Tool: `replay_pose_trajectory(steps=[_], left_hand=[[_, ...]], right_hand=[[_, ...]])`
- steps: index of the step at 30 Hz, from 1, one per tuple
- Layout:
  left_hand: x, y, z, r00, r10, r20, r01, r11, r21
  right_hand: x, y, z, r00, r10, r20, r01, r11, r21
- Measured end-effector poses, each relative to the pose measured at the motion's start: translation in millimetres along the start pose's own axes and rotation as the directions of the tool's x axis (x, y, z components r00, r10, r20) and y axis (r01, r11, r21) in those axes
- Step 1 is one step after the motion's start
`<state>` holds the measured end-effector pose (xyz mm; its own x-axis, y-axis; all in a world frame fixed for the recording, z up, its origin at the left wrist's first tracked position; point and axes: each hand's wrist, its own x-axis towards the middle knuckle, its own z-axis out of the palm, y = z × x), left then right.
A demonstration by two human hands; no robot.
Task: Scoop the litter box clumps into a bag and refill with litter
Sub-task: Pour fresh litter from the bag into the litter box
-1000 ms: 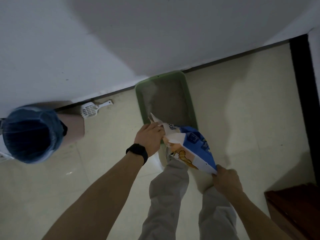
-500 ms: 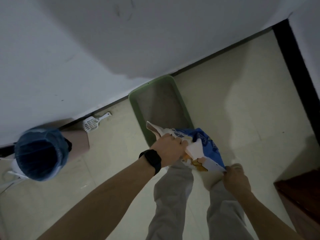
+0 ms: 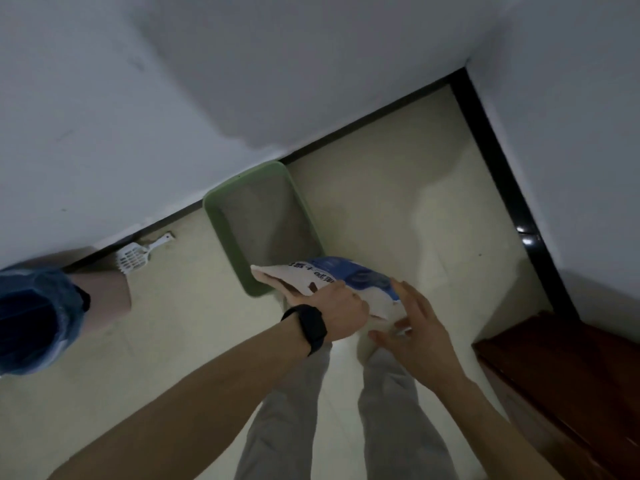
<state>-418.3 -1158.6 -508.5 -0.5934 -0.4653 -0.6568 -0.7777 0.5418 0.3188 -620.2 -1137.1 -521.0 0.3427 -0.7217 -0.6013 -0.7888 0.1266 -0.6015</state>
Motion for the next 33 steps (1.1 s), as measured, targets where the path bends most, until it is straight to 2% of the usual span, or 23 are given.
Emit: replay_pose_trajectory(steps=[2,4,6,9,12,16,18,20,23,25,29,31,33], left_hand=[[8,17,-15,0.999,-0.027,0.033,0.027,1.0,-0.002],[16,26,-23,0.998,-0.05,0.044,0.049,0.999,0.008],[22,30,-26,0.997,-0.074,0.038,0.073,0.997,0.013],[28,31,-19,0.992,-0.124,-0.011,0.124,0.992,-0.015],[27,30,-6,0.978,-0.185,-0.095,0.178,0.981,-0.082],[18,22,15,0.962,-0.241,-0.125,0.21,0.952,-0.222],[14,11,32,0.928,-0.36,-0.092,0.32,0.901,-0.291],[9,-4,53,0.868,-0.497,-0.002,0.468,0.819,-0.332],[-1,-29,72,0.806,-0.59,0.05,0.576,0.761,-0.297],[-6,-42,69,0.813,-0.579,0.057,0.572,0.778,-0.261],[-7,-51,39,0.876,-0.482,0.031,0.48,0.863,-0.157],[-2,-43,9,0.919,-0.394,-0.01,0.391,0.914,-0.103],[7,-27,-23,0.962,-0.27,-0.032,0.269,0.963,-0.032]], right_hand=[[0,0,-1,1.0,0.004,0.004,-0.004,0.997,-0.073],[3,4,-1,0.998,-0.029,-0.061,0.02,0.989,-0.147],[7,9,-2,0.99,-0.067,-0.124,0.049,0.989,-0.141],[13,15,-6,0.988,-0.085,-0.129,0.065,0.986,-0.151],[15,17,-10,0.978,-0.141,-0.152,0.112,0.976,-0.184],[14,19,-21,0.965,-0.187,-0.185,0.151,0.969,-0.196],[13,22,-31,0.964,-0.19,-0.185,0.148,0.965,-0.218],[13,28,-41,0.953,-0.237,-0.187,0.182,0.945,-0.27],[8,36,-54,0.961,-0.238,-0.139,0.196,0.946,-0.26],[6,37,-61,0.962,-0.237,-0.138,0.198,0.948,-0.251],[0,37,-84,0.947,-0.236,-0.219,0.182,0.954,-0.239],[0,39,-103,0.957,-0.08,-0.281,0.022,0.979,-0.203],[6,41,-126,0.923,0.157,-0.352,-0.2,0.976,-0.089]])
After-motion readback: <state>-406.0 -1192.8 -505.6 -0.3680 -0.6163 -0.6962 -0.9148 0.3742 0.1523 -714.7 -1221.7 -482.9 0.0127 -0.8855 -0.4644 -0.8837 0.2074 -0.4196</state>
